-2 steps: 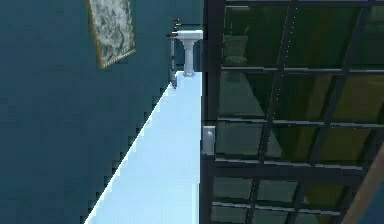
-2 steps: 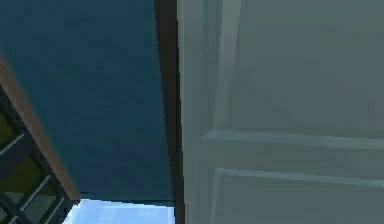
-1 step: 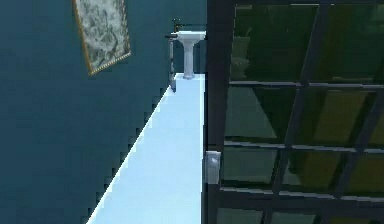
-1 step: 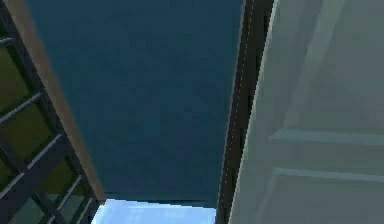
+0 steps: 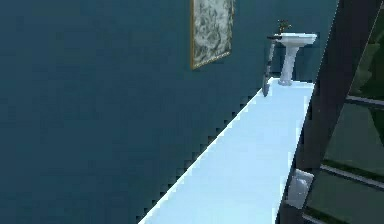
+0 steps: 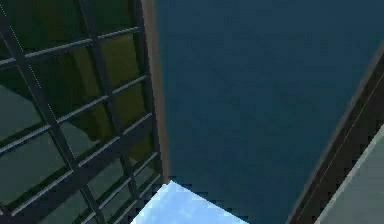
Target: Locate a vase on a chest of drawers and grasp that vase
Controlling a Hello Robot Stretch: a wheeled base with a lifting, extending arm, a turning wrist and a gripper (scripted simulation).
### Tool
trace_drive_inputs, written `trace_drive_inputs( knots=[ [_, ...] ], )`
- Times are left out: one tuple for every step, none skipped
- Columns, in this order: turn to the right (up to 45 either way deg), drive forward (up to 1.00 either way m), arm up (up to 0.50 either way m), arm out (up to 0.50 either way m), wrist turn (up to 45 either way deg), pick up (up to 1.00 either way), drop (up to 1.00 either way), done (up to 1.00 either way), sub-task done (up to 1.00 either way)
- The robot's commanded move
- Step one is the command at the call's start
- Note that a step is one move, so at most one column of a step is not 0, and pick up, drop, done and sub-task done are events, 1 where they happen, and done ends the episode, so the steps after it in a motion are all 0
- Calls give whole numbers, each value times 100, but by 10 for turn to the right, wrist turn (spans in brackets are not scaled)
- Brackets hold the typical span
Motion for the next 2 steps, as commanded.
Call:
trace_drive_inputs(
  knots=[
    [0,50,0,0,0,0,0,0,0],
    [30,0,0,0,0,0,0,0,0]
  ],
)
